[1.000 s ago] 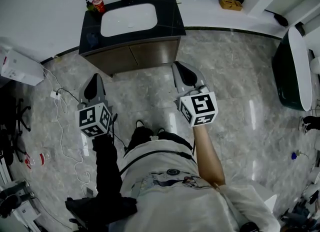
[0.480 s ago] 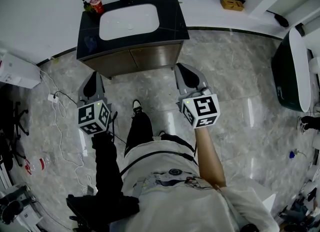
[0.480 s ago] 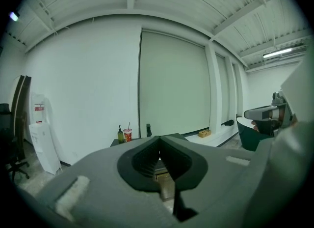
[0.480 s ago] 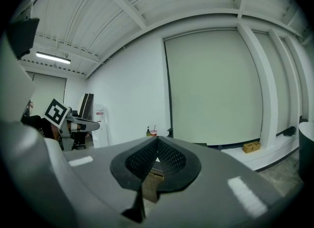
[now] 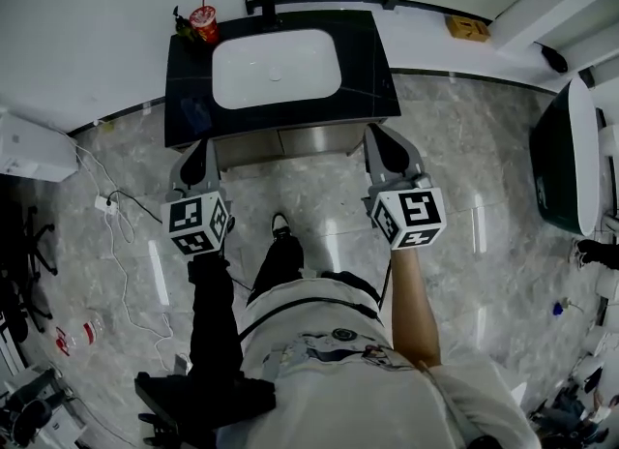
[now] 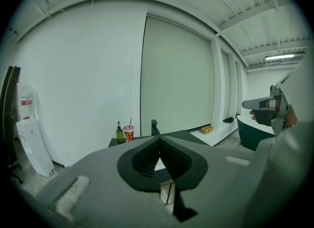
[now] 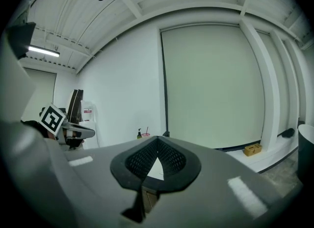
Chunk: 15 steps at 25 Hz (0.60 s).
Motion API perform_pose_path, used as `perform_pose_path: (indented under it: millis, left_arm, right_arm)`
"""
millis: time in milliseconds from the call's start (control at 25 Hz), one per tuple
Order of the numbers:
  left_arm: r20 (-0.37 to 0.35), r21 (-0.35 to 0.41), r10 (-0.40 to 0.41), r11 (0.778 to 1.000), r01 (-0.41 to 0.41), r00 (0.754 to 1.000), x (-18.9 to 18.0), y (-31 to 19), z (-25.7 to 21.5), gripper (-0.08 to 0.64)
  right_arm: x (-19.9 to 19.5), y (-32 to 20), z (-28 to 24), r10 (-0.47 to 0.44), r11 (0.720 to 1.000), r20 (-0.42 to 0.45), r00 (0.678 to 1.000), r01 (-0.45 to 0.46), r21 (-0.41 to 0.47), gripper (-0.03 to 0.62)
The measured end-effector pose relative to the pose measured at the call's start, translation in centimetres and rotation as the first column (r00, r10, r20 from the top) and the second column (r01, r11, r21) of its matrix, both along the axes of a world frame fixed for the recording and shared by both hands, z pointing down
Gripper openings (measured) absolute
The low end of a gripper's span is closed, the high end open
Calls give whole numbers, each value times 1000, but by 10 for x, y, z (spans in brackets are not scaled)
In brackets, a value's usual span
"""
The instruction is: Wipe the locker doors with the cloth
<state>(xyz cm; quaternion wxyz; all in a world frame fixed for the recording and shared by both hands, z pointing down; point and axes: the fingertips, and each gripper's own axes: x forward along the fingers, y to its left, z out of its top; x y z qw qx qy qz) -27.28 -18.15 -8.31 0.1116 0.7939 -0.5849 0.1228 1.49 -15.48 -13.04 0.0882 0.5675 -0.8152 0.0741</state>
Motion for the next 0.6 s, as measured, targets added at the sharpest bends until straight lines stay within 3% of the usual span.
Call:
perform_pose_path:
  millis: [320,600]
  left_arm:
    - [20,-134,-22,991,24,1000,-49,-61,56,2]
    - [11,-259,-82,962,82,997,-81,-94,113,51]
  right_arm:
    - [-60,-55,2,-104,994,-24,994,104,-20,5]
    - [-65,-79,11,-155,987,-43,987,153,-55,5]
